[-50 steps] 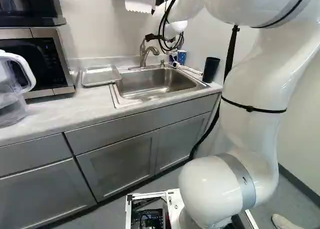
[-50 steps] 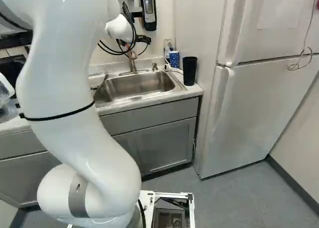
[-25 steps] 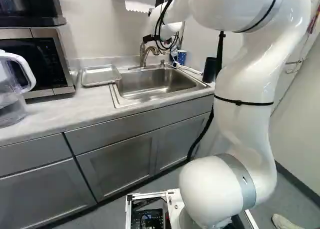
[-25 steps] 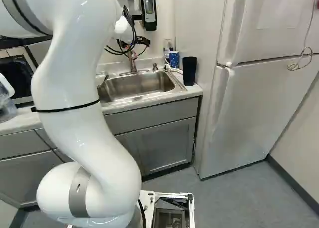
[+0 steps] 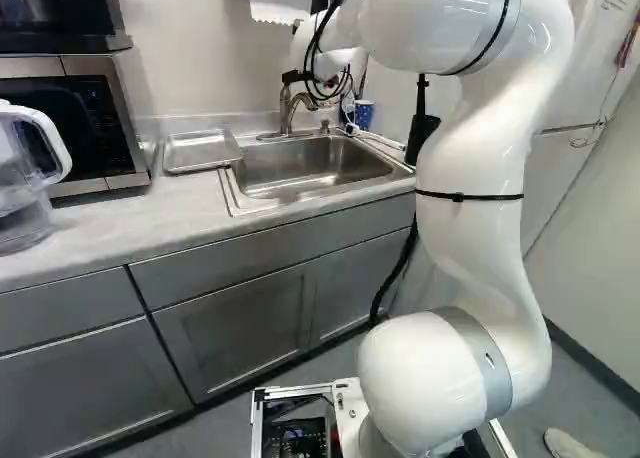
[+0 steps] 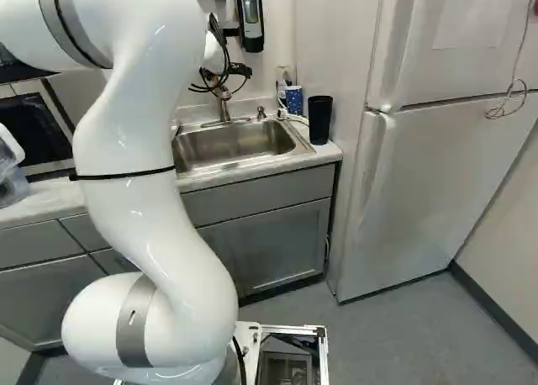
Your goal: Rinse the cup and place it in the tray
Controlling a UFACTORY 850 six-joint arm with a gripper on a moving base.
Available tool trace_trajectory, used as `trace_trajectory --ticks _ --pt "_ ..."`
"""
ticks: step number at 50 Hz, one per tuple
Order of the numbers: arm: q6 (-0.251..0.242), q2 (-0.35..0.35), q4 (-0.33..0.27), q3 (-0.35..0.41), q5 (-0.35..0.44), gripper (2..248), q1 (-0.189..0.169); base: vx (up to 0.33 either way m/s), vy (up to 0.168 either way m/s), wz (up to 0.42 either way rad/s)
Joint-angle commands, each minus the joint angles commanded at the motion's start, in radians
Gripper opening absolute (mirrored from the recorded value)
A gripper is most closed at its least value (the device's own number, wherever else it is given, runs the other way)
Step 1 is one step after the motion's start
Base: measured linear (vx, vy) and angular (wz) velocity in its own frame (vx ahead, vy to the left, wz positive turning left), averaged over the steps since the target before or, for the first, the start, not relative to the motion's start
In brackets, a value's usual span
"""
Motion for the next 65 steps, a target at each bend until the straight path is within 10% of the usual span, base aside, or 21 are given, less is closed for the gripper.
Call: trace_trajectory --ticks 65 --pt "0.000 0.003 0.000 0.003 0.080 247 -0.011 0.000 0.000 0.000"
